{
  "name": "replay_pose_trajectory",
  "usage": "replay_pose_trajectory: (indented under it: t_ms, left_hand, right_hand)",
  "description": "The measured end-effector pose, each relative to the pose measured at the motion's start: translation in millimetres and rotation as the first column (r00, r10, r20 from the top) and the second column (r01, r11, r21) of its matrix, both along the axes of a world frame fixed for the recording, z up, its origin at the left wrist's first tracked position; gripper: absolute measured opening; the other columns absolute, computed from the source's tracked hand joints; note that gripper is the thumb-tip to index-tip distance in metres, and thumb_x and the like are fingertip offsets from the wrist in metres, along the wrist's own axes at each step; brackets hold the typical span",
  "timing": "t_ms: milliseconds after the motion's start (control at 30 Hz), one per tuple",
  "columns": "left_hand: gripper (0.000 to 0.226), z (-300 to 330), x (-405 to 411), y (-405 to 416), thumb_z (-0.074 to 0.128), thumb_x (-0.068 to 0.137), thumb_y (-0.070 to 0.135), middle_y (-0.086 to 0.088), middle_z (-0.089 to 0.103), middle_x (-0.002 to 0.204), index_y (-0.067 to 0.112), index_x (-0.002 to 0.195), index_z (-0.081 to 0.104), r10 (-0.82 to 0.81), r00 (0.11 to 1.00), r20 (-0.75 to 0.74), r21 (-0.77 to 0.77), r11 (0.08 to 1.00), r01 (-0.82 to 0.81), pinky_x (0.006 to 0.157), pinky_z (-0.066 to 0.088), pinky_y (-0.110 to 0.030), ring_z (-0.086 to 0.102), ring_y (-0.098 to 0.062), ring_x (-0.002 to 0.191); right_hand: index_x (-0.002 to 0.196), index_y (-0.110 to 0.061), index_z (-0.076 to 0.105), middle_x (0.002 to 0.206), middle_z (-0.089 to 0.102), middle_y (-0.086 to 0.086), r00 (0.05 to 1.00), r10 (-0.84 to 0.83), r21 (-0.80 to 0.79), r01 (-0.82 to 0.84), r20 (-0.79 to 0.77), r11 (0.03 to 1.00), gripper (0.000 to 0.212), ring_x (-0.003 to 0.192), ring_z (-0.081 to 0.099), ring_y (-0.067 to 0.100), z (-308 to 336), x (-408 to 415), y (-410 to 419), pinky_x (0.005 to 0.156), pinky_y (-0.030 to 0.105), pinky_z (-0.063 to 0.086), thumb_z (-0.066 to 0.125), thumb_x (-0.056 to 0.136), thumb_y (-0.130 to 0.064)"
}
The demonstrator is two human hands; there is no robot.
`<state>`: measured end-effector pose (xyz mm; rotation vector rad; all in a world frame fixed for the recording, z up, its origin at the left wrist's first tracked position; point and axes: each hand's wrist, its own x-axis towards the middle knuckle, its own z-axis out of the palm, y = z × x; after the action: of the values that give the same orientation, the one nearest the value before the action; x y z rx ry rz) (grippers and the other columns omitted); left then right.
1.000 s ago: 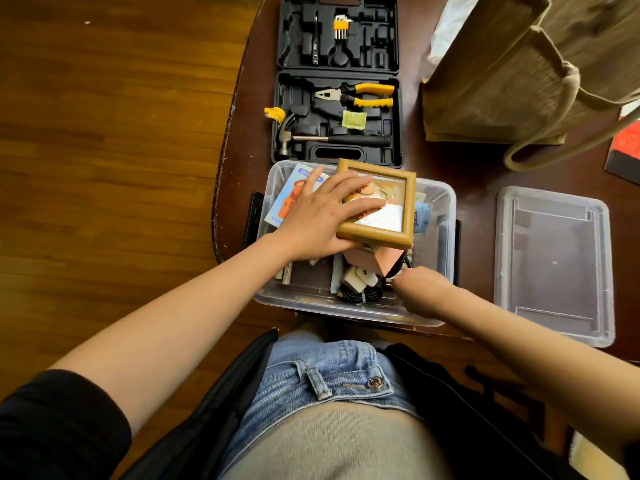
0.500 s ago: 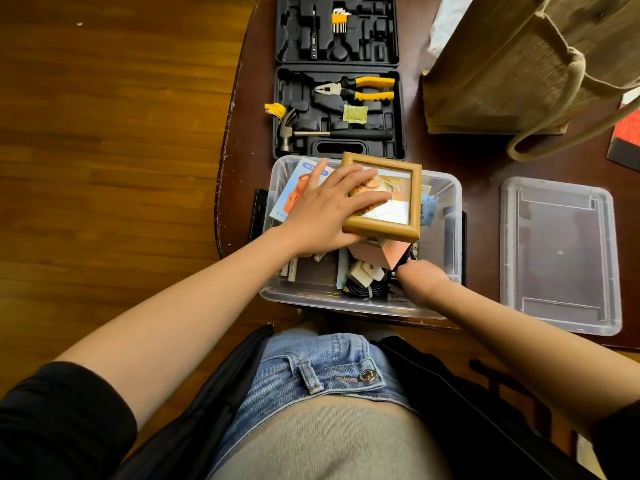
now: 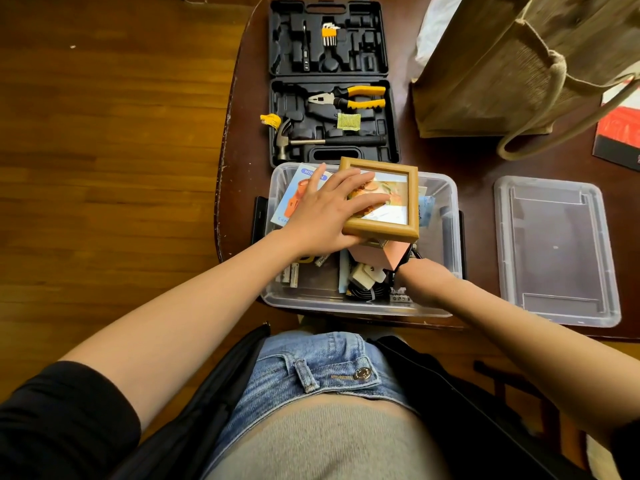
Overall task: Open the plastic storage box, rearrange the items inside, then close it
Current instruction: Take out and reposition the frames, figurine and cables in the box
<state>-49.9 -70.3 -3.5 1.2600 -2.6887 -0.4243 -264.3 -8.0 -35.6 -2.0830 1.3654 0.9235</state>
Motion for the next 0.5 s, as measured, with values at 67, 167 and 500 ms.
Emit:
replay_pose_trajectory:
  t_ms: [67, 167, 500]
  left_hand:
    - [0.069, 0.0, 0.1, -0.3, 0.062, 0.082, 0.049, 0.002, 0.023, 0.155, 0.039, 0.144, 0.033, -0.004, 1.0, 0.005, 0.002, 1.0, 0.004, 0.114, -0.004, -0.055, 0.013, -0.02, 0.144]
    - [0.07, -0.1, 0.6, -0.3, 0.062, 0.082, 0.049, 0.002, 0.023, 0.155, 0.04, 0.144, 0.032, -0.007, 1.0, 0.012, 0.004, 1.0, 0.007, 0.114, -0.004, -0.055, 0.012, -0.019, 0.144]
    - [0.068, 1.4, 0.2, -0.6, 0.059, 0.083, 0.051, 0.003, 0.022, 0.156, 0.041, 0.144, 0.031, -0.013, 1.0, 0.028, 0.018, 1.0, 0.013, 0.115, -0.001, -0.057, 0.011, -0.019, 0.145]
  right_hand:
    - [0.13, -0.027, 0.056, 0.129, 0.057, 0.004, 0.999, 0.022, 0.029, -0.022, 0.027, 0.999, 0.055, 0.109, 0.059, 0.025, 3.1, -5.0, -0.9, 0.083, 0.032, 0.05, 0.044, 0.088, 0.006]
    - [0.137, -0.033, 0.047, 0.134, 0.054, 0.004, 0.993, 0.119, 0.076, -0.119, -0.003, 0.99, 0.063, 0.111, 0.057, 0.023, 4.6, -5.1, -4.0, 0.075, 0.026, 0.042, 0.039, 0.089, 0.007]
    - [0.143, -0.03, 0.038, 0.141, 0.047, 0.0, 0.956, 0.268, 0.235, -0.234, -0.124, 0.944, 0.058, 0.124, 0.049, 0.023, 12.2, 8.4, -13.8, 0.081, 0.026, 0.044, 0.038, 0.093, 0.0]
